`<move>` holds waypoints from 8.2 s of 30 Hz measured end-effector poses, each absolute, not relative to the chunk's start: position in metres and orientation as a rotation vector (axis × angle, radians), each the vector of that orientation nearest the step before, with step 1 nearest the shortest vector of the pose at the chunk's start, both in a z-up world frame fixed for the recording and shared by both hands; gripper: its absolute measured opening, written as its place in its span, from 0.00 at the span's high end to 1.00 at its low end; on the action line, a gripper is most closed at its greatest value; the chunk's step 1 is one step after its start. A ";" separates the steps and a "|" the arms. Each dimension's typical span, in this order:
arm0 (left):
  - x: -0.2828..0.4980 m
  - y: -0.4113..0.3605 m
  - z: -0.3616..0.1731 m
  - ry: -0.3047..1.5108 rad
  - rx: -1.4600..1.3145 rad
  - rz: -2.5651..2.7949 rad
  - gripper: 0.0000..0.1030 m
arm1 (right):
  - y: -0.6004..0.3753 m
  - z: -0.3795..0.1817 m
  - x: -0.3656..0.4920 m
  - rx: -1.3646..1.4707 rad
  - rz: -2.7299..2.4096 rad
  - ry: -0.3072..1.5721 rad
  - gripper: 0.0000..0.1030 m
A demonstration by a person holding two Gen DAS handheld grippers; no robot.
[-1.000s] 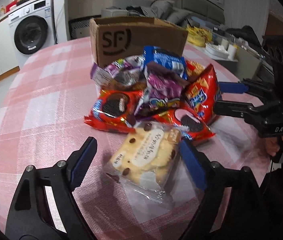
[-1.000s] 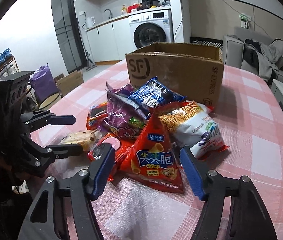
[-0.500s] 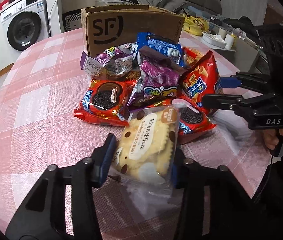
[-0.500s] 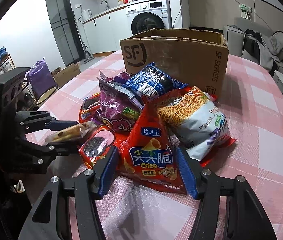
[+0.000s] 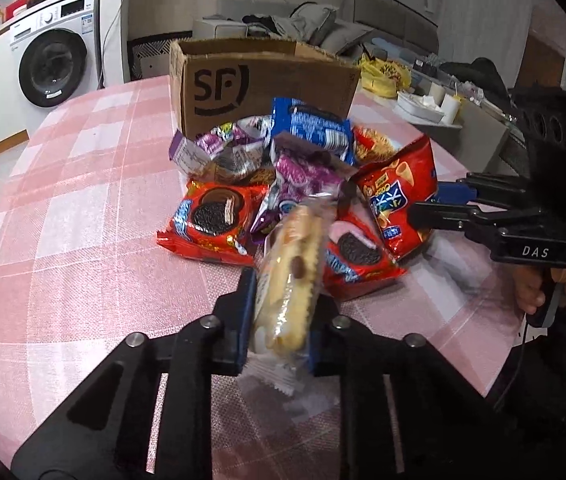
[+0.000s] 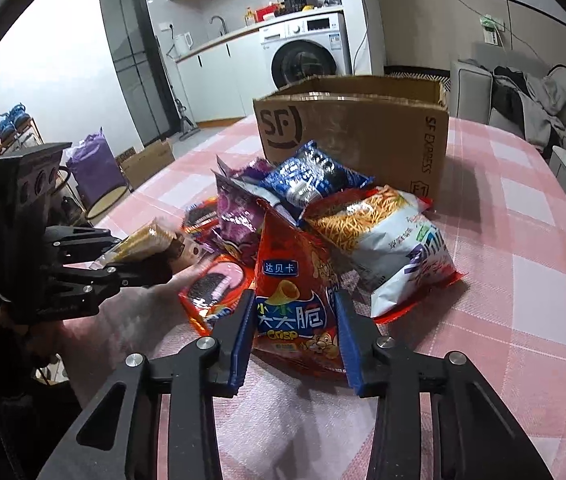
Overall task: Organize snacks
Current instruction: 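Lift both held snacks over the cardboard box and open both tools, then withdraw both open tools back toward the snack pile, then grasp the red Oreo pack with the left tool while the right tool grasps the noodle-snack bag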
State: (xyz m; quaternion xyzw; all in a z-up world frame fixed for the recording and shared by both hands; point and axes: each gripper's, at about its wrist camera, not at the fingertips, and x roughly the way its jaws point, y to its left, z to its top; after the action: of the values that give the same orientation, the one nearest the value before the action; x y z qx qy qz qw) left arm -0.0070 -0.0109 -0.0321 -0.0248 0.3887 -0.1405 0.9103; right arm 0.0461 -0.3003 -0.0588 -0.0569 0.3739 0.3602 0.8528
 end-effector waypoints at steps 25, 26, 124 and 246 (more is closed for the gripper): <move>-0.020 -0.004 0.012 0.673 -0.102 -0.269 0.89 | -0.319 -0.009 0.019 -0.057 0.788 0.590 0.69; -0.019 -0.003 0.016 0.664 -0.104 -0.267 0.89 | -0.319 -0.006 0.019 -0.055 0.791 0.583 0.69; 0.060 -0.011 0.018 0.618 -0.041 -0.068 0.01 | -0.294 0.000 0.126 -0.071 0.597 0.685 0.00; 0.065 0.026 0.020 0.639 -0.051 0.025 0.59 | -0.314 -0.013 0.123 -0.027 0.699 0.709 0.52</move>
State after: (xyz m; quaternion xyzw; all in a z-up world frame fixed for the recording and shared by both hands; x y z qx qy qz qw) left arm 0.0650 0.0265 0.0203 -0.0252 0.3141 0.0123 0.9490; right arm 0.1227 -0.3136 -0.0126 -0.0131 0.3400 0.3352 0.8786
